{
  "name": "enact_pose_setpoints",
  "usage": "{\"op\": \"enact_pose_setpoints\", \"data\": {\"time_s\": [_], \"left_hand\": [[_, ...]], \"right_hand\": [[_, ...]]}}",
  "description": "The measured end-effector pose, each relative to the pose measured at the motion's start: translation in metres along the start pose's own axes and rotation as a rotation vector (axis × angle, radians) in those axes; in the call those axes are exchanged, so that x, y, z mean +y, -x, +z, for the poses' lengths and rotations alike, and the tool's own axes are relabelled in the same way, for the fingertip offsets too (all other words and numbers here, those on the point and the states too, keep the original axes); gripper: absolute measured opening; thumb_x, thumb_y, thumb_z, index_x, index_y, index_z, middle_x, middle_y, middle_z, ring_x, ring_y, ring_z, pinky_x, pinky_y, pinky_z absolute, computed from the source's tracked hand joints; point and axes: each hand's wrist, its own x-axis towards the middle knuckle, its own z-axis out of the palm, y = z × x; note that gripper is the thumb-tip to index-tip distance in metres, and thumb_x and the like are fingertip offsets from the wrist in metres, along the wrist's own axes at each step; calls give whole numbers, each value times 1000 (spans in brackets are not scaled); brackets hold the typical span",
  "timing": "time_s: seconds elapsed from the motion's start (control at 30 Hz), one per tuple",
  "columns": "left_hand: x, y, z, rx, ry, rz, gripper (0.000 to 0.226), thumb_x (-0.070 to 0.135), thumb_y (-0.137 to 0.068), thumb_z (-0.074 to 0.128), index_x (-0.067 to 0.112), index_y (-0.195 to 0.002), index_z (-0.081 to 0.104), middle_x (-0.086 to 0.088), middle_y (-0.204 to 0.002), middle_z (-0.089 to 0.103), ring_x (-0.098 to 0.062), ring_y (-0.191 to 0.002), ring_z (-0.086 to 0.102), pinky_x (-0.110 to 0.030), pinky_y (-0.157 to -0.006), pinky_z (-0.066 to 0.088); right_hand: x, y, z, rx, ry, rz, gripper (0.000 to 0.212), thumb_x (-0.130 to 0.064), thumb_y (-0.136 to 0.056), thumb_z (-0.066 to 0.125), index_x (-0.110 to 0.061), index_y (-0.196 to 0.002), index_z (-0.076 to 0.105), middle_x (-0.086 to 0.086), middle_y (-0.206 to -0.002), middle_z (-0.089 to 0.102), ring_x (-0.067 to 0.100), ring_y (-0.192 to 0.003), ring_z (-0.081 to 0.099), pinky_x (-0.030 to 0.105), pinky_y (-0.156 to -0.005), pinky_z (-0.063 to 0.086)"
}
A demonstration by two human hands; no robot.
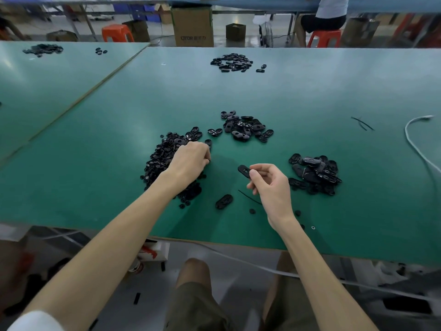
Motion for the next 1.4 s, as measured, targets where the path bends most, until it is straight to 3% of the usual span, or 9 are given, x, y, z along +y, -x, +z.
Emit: {"op": "enact_pose_setpoints", "data": {"time_s": [0.17, 0.27, 0.37, 0.6, 0.77, 0.97, 1.1, 1.23, 1.4], "left_hand": [[8, 6, 0, 46, 180, -21, 15, 12, -100, 62, 9, -105, 76, -4, -101, 73, -20, -93, 68, -36, -89, 56], [20, 10, -3, 33, 484, -39, 8, 15, -95, 70, 17, -95, 77, 5, -76, 74, -9, -75, 70, -24, -74, 57], [33, 15, -4, 8, 594, 5, 6, 15, -92, 74, 20, -91, 77, 9, -67, 74, -3, -65, 70, -11, -59, 48], [48, 20, 12, -7, 656, -29, 6, 16, -92, 74, 22, -92, 73, 6, -80, 75, -3, -61, 70, -15, -62, 52], [57, 27, 26, 101, 933, -176, 6, 11, -92, 75, 14, -95, 71, -4, -86, 76, -12, -67, 73, -22, -66, 52], [74, 30, 31, 150, 1238, -261, 6, 9, -93, 73, 15, -91, 74, -4, -85, 78, -9, -72, 71, -22, -62, 53], [77, 31, 30, 189, 1314, -257, 4, 8, -93, 73, 12, -93, 74, -7, -88, 77, -12, -77, 72, -25, -67, 57], [78, 37, 36, 187, 1304, -237, 3, 9, -93, 73, 12, -95, 74, -8, -88, 77, -12, -78, 72, -24, -67, 58], [81, 43, 44, 167, 1317, -233, 9, 8, -94, 72, 10, -103, 73, -7, -89, 79, -16, -79, 75, -24, -68, 57]], "right_hand": [[1, -1, -1, 13, -39, 9, 8, -6, -100, 66, -11, -105, 68, -3, -82, 72, 9, -69, 68, 22, -61, 53], [2, -2, -1, 16, -57, 9, 10, -5, -99, 67, -12, -107, 68, -4, -84, 72, 10, -70, 70, 21, -61, 53], [3, -2, 0, 19, -64, 10, 11, -7, -98, 68, -12, -107, 69, -6, -83, 72, 10, -71, 70, 22, -61, 54], [3, -2, 0, 28, -74, 7, 11, -6, -98, 69, -12, -107, 69, -4, -85, 72, 10, -70, 70, 22, -62, 53], [2, -3, -1, 15, -86, -1, 21, -5, -98, 68, -15, -116, 73, -4, -85, 73, 10, -70, 69, 21, -62, 52], [1, -1, -1, 6, -100, 14, 12, -5, -96, 72, -14, -103, 74, -3, -90, 79, 13, -74, 74, 22, -60, 55], [1, -2, -1, 51, -156, 33, 13, -3, -95, 72, -13, -104, 71, -2, -86, 78, 15, -76, 75, 23, -61, 55], [-2, -3, -2, 97, -255, 26, 30, -1, -96, 70, -19, -120, 72, -3, -83, 76, 14, -76, 75, 20, -69, 56], [-3, -1, -3, 71, -263, -16, 25, 0, -96, 70, -18, -109, 80, 1, -94, 80, 17, -83, 76, 21, -68, 55]]}}
